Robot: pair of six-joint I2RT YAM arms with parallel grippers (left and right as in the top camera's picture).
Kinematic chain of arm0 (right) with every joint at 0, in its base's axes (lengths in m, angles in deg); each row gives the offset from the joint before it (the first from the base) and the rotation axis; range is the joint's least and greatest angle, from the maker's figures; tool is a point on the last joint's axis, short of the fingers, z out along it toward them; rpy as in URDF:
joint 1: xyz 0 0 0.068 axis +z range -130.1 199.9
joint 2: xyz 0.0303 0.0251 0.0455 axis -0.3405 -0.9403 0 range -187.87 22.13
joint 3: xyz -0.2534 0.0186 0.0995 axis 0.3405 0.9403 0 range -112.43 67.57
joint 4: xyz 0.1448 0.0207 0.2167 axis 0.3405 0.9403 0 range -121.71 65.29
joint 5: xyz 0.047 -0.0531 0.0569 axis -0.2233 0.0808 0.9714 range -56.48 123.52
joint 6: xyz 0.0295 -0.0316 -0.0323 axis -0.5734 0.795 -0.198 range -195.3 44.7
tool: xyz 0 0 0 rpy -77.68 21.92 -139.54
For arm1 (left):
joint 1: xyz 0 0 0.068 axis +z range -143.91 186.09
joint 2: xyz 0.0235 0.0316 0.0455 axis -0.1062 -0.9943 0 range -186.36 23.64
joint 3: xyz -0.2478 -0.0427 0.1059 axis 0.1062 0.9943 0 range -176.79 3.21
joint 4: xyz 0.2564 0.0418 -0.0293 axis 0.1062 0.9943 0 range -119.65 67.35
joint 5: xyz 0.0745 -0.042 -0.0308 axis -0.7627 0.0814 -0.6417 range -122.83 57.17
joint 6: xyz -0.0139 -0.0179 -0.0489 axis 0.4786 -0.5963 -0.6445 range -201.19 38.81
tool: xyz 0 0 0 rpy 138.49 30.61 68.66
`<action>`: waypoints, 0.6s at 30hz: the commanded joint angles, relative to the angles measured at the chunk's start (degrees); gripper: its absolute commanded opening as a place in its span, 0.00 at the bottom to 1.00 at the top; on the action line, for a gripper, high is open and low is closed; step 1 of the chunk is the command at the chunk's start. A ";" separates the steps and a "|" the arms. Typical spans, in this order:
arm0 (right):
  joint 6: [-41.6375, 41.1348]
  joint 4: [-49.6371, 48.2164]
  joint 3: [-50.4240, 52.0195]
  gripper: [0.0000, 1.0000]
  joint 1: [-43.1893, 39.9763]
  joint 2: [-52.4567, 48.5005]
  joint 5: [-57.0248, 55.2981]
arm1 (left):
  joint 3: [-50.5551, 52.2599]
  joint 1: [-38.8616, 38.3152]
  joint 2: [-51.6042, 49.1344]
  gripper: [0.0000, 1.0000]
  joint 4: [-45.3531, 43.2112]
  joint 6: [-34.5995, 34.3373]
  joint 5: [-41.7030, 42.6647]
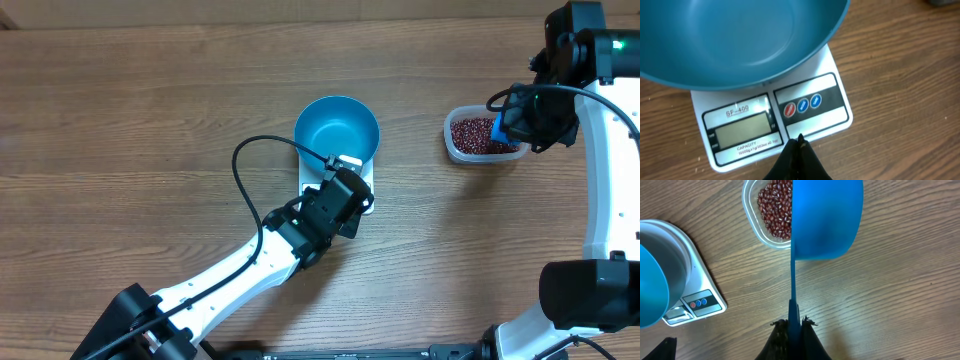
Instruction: Scoop item into bowl and weigh 150g on scale
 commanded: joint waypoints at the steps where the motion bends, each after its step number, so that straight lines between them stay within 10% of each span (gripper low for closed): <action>1: 0.07 -0.85 0.04 0.04 -0.28 0.46 -0.61 | 1.25 -0.11 -2.75 0.04 -2.82 0.28 -1.68; 18: 8.28 -0.79 0.37 0.04 -0.22 -2.08 -0.66 | 1.25 -0.11 -9.84 0.04 -13.00 7.89 -1.70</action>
